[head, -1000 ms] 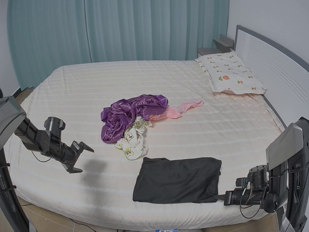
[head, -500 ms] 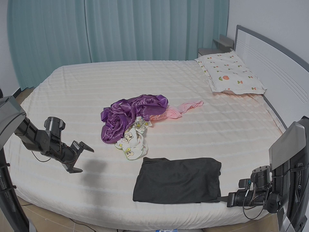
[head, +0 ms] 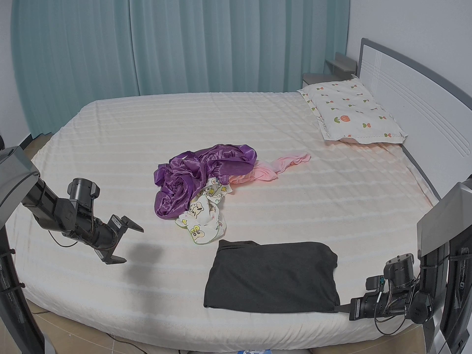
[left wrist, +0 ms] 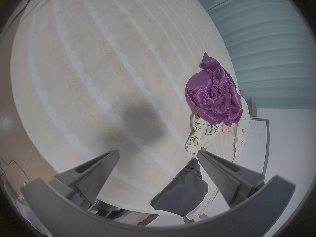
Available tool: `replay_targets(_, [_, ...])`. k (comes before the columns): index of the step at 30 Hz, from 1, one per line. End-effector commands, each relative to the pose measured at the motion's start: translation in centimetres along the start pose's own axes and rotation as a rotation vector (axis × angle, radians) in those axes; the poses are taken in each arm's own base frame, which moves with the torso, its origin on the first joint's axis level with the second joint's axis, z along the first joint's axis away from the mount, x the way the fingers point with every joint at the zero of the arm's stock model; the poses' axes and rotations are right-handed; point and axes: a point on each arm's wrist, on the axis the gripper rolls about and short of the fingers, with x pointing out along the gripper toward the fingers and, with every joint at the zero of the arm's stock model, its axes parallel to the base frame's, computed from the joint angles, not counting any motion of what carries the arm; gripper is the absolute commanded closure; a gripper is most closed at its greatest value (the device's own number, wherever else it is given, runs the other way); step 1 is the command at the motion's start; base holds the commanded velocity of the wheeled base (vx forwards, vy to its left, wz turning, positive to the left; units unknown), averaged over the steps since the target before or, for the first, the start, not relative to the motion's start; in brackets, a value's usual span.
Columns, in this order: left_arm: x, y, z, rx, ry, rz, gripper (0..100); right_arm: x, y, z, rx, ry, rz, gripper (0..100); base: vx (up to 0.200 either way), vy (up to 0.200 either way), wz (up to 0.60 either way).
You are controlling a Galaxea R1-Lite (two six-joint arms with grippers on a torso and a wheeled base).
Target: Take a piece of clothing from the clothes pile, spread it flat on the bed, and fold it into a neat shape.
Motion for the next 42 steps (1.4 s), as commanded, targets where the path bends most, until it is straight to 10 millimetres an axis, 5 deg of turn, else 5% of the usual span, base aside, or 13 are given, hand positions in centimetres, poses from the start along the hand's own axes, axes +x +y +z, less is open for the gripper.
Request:
replay_targets(1, [0.0, 0.0, 0.0, -0.001, 0.0, 0.0, 0, -0.3, 0.1, -0.4, 0.003, 0.019, -0.003, 100, 0.0, 0.0, 0.0])
replay_targets(7, [0.0, 0.0, 0.0, -0.001, 0.0, 0.0, 0, -0.3, 0.0, -0.9, -0.015, 0.067, -0.02, 100, 0.0, 0.0, 0.0])
replay_targets(8, [0.0, 0.0, 0.0, -0.001, 0.0, 0.0, 0, -0.3, -0.1, -0.9, -0.022, 0.067, -0.023, 0, 0.0, 0.0, 0.0])
replay_targets(14, [0.0, 0.0, 0.0, -0.001, 0.0, 0.0, 0, -0.6, 0.0, -0.5, -0.028, 0.035, -0.023, 0, 0.0, 0.0, 0.0])
replay_targets(19, [0.0, 0.0, 0.0, -0.001, 0.0, 0.0, 0, -1.4, 0.8, 2.1, -0.061, -0.144, 0.026, 0, 0.0, 0.0, 0.0])
replay_targets(26, [0.1, 0.0, 0.0, -0.001, 0.001, 0.002, 0, 1.1, 3.3, 5.6, -0.036, -0.29, 0.11, 0, 0.0, 0.0, 0.0])
replay_targets(31, [0.1, 0.0, 0.0, -0.001, 0.001, 0.002, 0, 5.3, 6.2, 8.2, 0.027, -0.403, 0.15, 0, 0.0, 0.0, 0.0])
replay_targets(37, [0.1, 0.0, 0.0, 0.0, 0.001, 0.0, 0, 8.9, 5.3, 8.0, 0.036, -0.389, 0.125, 0, 0.0, 0.0, 0.0])
replay_targets(42, [0.1, 0.0, 0.0, 0.001, 0.002, 0.002, 0, 10.1, 4.7, 8.2, 0.061, -0.396, 0.12, 0, 0.0, 0.0, 0.0])
